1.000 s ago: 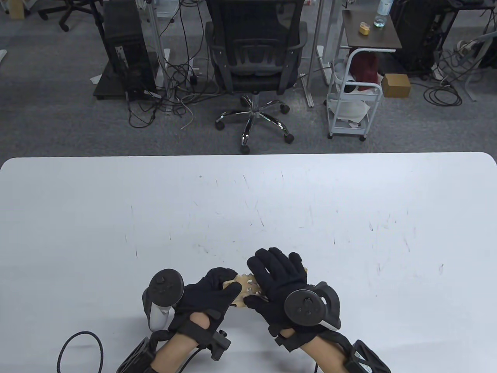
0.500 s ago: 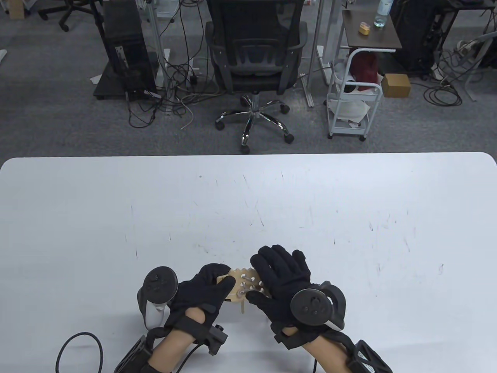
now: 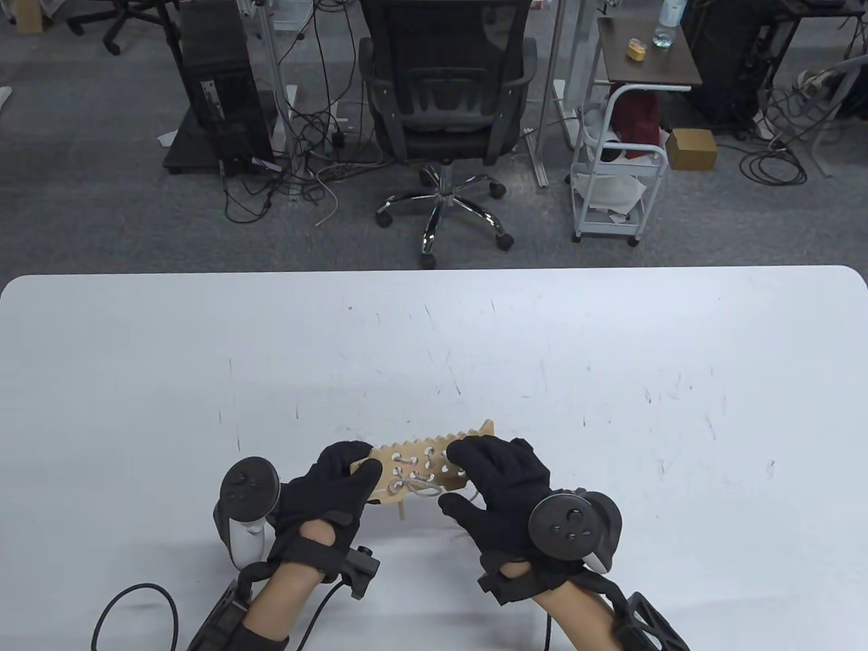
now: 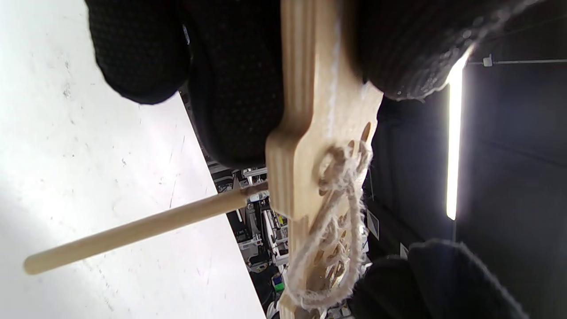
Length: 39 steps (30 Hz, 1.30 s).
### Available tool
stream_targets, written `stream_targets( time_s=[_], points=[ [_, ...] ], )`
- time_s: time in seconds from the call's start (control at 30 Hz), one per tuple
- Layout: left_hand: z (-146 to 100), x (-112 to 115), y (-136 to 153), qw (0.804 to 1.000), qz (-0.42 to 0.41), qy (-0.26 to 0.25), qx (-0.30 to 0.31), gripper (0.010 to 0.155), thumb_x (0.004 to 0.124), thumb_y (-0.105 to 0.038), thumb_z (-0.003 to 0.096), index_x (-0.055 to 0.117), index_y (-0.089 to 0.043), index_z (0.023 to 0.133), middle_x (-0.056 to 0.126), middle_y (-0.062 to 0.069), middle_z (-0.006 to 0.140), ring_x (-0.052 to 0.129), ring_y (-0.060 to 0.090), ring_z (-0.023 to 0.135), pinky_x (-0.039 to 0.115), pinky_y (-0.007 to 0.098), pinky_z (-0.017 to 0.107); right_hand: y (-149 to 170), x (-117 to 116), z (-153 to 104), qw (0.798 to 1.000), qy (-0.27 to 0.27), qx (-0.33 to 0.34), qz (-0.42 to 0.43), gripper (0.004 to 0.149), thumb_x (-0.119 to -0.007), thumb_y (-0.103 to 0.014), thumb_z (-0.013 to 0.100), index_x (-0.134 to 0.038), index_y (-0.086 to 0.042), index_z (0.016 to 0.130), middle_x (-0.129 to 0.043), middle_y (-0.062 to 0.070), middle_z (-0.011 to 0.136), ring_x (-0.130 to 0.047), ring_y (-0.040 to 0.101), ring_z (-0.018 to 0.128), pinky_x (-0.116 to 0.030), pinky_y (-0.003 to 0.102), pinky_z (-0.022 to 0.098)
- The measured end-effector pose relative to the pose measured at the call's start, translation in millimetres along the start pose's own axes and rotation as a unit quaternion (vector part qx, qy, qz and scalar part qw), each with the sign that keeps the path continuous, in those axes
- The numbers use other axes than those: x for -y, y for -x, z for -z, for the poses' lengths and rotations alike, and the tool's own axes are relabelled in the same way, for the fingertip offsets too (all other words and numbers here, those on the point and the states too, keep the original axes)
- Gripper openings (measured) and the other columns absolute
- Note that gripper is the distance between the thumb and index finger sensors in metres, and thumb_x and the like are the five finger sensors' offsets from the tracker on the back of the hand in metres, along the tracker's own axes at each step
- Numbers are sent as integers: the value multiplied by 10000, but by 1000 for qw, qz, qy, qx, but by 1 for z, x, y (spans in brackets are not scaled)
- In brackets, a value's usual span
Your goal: Thread rope through all holes on crocodile lacing toy
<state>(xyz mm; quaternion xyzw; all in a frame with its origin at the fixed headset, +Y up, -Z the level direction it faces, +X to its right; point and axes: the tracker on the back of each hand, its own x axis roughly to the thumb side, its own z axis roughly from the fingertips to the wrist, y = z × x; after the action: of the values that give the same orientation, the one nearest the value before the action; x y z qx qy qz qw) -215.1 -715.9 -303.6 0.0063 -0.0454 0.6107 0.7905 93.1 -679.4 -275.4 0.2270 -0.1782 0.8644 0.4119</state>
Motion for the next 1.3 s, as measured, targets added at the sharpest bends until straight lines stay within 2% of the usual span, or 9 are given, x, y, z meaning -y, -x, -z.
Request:
stream_targets(
  time_s=[0.2, 0.33, 0.7, 1.03, 1.3],
  points=[
    [1, -9, 1, 1000, -19, -15, -2, 522, 867, -518, 395, 761, -254, 833, 985, -63, 735, 1105, 160, 481, 874, 412, 488, 7, -4, 1, 1000, -18, -19, 17, 553, -900, -420, 431, -779, -179, 913, -827, 106, 885, -758, 389, 777, -486, 636, 647],
    [1, -11, -1, 999, -27, -17, 0, 521, 863, -521, 398, 757, -258, 835, 982, -67, 739, 1103, 157, 485, 874, 409, 491, 14, -13, 1, 998, -51, -35, 25, 517, -896, -440, 431, -833, -177, 871, -878, 103, 843, -805, 383, 742, -534, 630, 628],
    [-1, -11, -5, 999, -38, -13, 12, 521, 859, -524, 405, 750, -258, 840, 976, -70, 745, 1102, 152, 489, 875, 406, 493, 27, -41, -5, 989, -128, -63, 27, 575, -892, -474, 424, -836, -143, 890, -893, 147, 889, -816, 420, 783, -556, 640, 622],
    [-11, 7, -18, 998, -47, 26, 39, 524, 857, -526, 406, 746, -256, 842, 974, -71, 747, 1104, 147, 491, 878, 404, 492, 29, -59, -9, 983, -158, -74, 62, 653, -891, -484, 422, -749, -143, 959, -814, 166, 974, -750, 442, 852, -530, 652, 634],
    [-18, 25, -18, 996, -51, 55, 40, 526, 858, -522, 403, 746, -250, 840, 974, -53, 745, 1106, 149, 486, 881, 405, 487, 22, -63, -11, 983, -155, -62, 78, 642, -894, -470, 422, -746, -152, 960, -809, 160, 975, -747, 439, 853, -528, 650, 635]
  ],
)
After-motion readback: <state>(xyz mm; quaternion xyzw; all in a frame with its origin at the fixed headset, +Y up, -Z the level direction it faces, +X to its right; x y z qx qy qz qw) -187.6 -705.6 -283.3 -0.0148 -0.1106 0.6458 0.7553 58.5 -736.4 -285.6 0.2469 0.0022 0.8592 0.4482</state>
